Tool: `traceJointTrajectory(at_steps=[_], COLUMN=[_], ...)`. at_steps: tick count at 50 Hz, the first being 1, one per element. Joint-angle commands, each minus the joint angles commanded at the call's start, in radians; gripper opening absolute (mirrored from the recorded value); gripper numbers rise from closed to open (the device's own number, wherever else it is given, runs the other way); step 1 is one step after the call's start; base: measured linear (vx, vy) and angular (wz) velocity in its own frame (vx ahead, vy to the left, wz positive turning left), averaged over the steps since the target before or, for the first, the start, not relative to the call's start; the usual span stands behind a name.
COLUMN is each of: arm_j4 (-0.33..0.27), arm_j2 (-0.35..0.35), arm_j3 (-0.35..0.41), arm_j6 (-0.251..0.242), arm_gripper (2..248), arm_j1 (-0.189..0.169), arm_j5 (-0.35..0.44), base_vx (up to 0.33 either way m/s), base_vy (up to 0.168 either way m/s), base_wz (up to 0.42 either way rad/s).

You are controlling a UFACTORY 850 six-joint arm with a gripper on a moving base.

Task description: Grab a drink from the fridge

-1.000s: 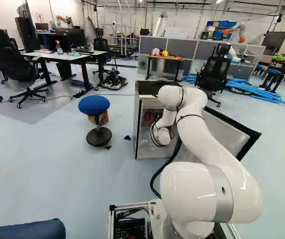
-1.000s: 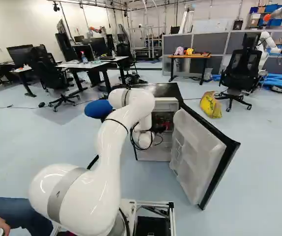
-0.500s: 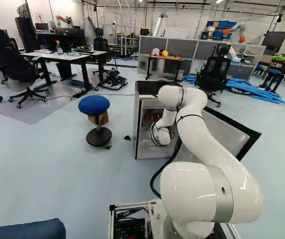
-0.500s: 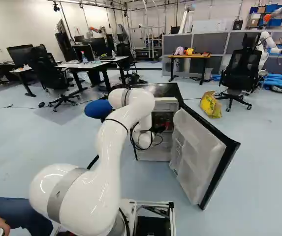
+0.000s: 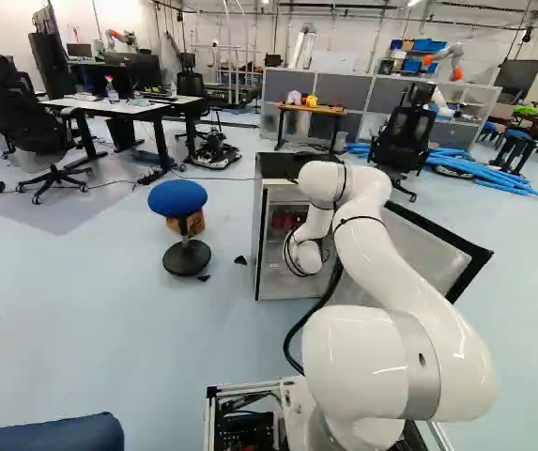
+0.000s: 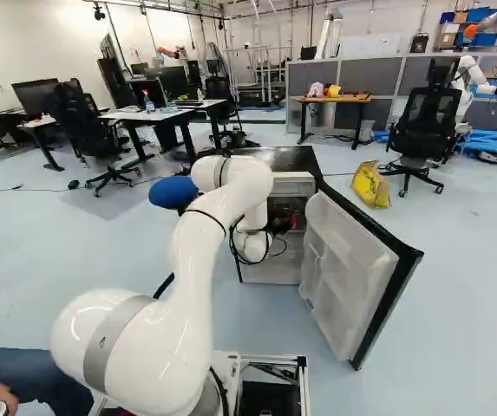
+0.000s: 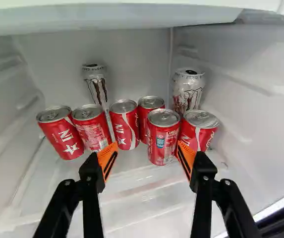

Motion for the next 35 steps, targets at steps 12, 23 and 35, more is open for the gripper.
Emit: traceJointTrajectory(at_steps=[12, 23, 35], arm_j4=[0.0, 0.0, 0.0], arm_j2=[-0.004, -0.011, -0.018], arm_j3=[-0.008, -0.02, -0.034], arm_j6=[0.0, 0.0, 0.0], arm_gripper=[177, 177, 177], arm_j1=[-0.001, -0.003, -0.005], arm_j5=[0.0, 0.0, 0.0], base_vx=[0.0, 0.0, 0.0], base_vy=[0.0, 0.0, 0.0], base_wz=[0.0, 0.0, 0.0])
